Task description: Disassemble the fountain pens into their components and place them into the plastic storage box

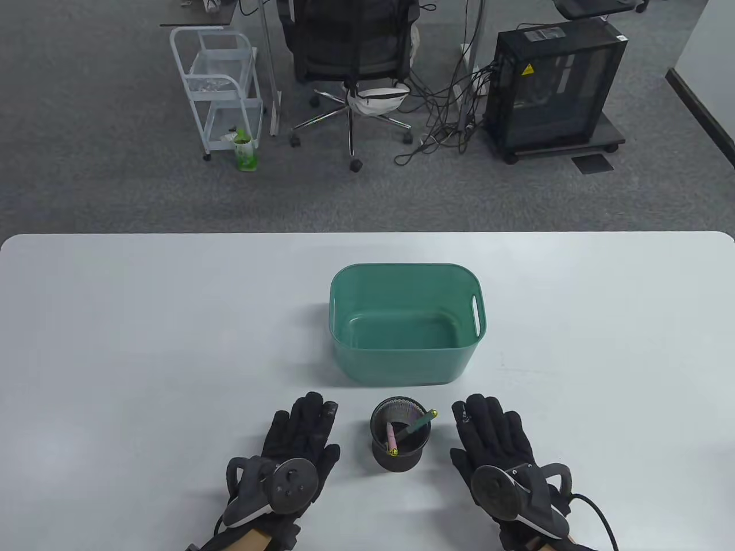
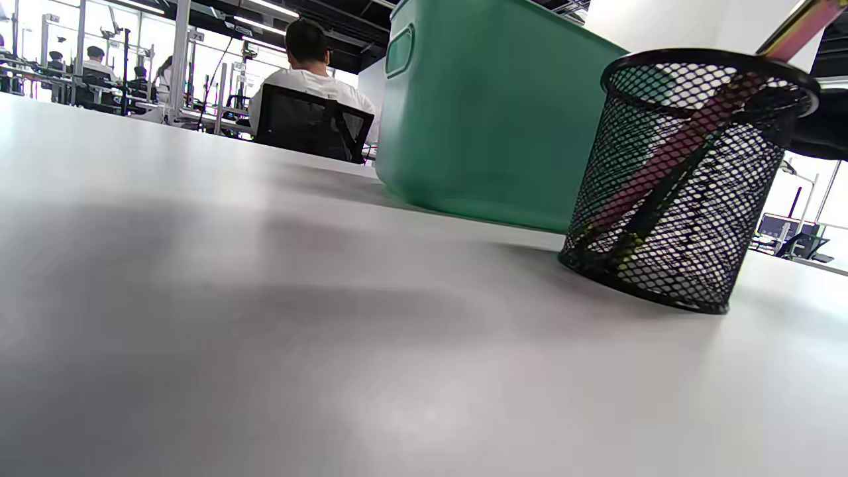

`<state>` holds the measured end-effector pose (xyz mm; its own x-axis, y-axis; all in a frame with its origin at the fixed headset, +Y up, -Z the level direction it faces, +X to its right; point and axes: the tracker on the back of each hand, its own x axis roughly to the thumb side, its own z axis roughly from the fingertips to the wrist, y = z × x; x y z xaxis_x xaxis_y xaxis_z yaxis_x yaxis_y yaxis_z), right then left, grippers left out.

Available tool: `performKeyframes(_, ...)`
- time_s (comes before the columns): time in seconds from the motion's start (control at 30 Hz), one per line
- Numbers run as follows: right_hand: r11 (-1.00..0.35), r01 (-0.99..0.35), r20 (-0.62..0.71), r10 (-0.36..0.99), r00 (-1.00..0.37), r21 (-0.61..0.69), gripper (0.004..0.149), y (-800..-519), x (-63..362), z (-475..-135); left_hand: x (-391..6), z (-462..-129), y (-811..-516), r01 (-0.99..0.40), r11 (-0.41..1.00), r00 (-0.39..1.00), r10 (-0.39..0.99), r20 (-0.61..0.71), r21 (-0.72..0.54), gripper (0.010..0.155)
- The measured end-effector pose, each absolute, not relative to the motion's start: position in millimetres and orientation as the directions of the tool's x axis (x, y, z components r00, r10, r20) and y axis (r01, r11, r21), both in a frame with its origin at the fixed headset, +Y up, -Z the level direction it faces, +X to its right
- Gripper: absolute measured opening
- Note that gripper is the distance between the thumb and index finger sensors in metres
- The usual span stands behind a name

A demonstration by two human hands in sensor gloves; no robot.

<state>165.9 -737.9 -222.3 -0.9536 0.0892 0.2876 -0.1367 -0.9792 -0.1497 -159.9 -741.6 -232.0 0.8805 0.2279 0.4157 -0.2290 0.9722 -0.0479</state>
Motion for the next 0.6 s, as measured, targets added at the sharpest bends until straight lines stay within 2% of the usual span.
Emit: performKeyframes(0.6, -0.977, -0.144, 0.277, 0.097, -0.956, -0.157, 0.068, -735.0, 166.5, -223.0, -159.2, -232.5, -741.1, -0.222, 0.973, 0.871, 0.227, 0.436, -0.063, 0.067)
